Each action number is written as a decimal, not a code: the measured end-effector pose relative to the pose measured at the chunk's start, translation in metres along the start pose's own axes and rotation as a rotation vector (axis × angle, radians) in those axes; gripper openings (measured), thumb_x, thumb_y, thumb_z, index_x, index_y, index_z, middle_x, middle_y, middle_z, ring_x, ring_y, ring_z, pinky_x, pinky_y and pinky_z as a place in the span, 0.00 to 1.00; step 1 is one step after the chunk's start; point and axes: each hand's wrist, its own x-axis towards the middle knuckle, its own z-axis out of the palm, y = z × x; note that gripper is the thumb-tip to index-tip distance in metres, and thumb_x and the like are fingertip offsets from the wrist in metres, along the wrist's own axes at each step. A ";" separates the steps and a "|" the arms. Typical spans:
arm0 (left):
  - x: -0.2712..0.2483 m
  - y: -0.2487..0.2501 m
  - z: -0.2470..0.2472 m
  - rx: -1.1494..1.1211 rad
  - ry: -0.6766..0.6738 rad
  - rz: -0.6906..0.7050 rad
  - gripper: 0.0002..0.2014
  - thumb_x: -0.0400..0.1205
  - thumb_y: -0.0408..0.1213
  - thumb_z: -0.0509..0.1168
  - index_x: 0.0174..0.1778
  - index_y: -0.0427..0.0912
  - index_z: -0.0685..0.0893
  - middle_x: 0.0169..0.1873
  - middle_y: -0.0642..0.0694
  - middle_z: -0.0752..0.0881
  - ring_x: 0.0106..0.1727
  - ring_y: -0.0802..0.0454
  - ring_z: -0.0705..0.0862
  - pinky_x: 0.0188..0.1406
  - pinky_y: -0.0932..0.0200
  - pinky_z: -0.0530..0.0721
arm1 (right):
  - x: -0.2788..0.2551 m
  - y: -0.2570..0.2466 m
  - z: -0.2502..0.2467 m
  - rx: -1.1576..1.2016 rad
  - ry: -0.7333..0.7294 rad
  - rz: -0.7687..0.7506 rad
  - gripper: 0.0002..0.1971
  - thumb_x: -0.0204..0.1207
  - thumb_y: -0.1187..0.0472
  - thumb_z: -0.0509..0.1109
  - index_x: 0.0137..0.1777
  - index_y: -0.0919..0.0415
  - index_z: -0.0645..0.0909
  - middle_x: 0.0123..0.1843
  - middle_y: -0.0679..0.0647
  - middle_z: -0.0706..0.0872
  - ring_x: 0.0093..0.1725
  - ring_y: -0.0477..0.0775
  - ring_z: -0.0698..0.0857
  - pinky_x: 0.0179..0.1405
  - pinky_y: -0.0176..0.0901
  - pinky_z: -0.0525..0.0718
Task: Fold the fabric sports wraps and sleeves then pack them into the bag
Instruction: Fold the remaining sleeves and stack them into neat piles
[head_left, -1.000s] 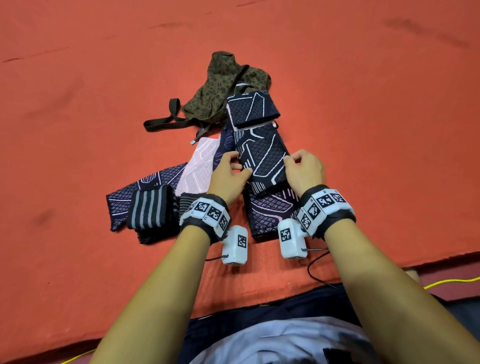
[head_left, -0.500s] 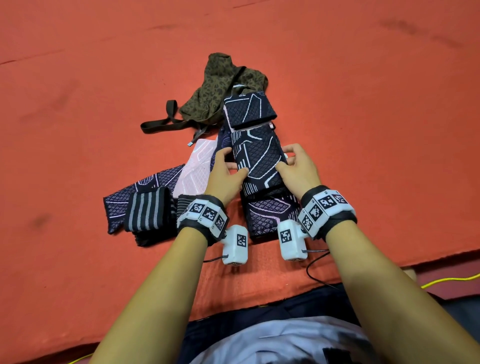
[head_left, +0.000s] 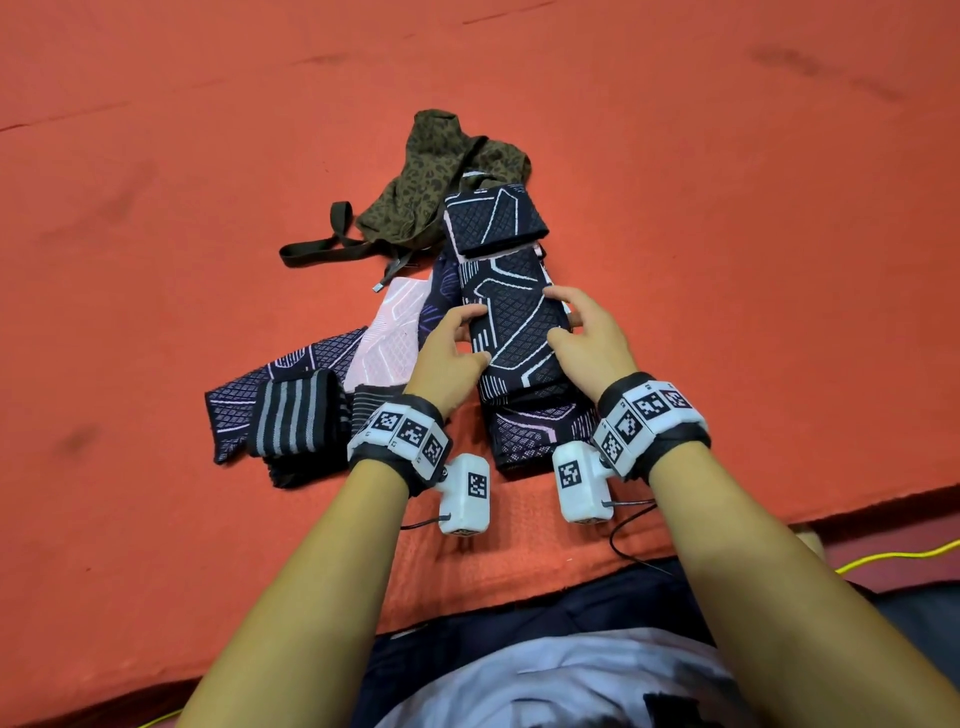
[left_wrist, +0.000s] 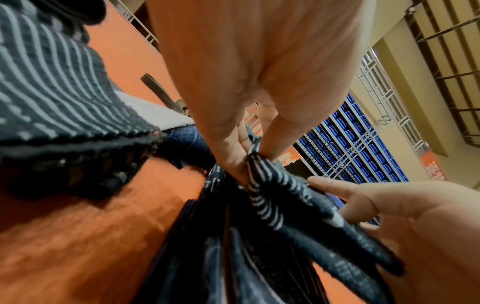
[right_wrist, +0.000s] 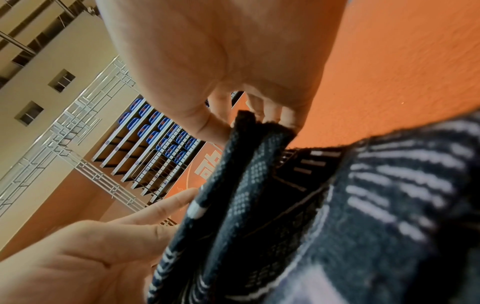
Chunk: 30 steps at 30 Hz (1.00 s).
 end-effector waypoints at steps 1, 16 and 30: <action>-0.002 0.001 0.000 -0.001 -0.011 0.001 0.29 0.78 0.14 0.60 0.66 0.51 0.79 0.53 0.48 0.81 0.56 0.46 0.85 0.49 0.55 0.88 | -0.001 0.000 0.000 -0.010 -0.001 0.000 0.27 0.71 0.61 0.63 0.70 0.39 0.80 0.60 0.47 0.86 0.56 0.55 0.87 0.61 0.58 0.86; -0.030 -0.011 -0.001 0.091 -0.168 -0.085 0.29 0.75 0.21 0.74 0.71 0.43 0.79 0.50 0.47 0.78 0.45 0.47 0.84 0.53 0.47 0.89 | -0.013 0.028 -0.005 -0.238 -0.005 0.143 0.22 0.72 0.63 0.64 0.63 0.43 0.82 0.52 0.47 0.84 0.51 0.57 0.84 0.42 0.41 0.73; -0.026 -0.017 0.002 0.467 -0.210 -0.068 0.45 0.61 0.42 0.85 0.76 0.45 0.76 0.61 0.38 0.77 0.51 0.45 0.84 0.66 0.44 0.84 | -0.016 0.022 0.006 -0.456 0.049 -0.052 0.23 0.73 0.69 0.66 0.66 0.51 0.82 0.59 0.54 0.76 0.58 0.55 0.78 0.60 0.44 0.77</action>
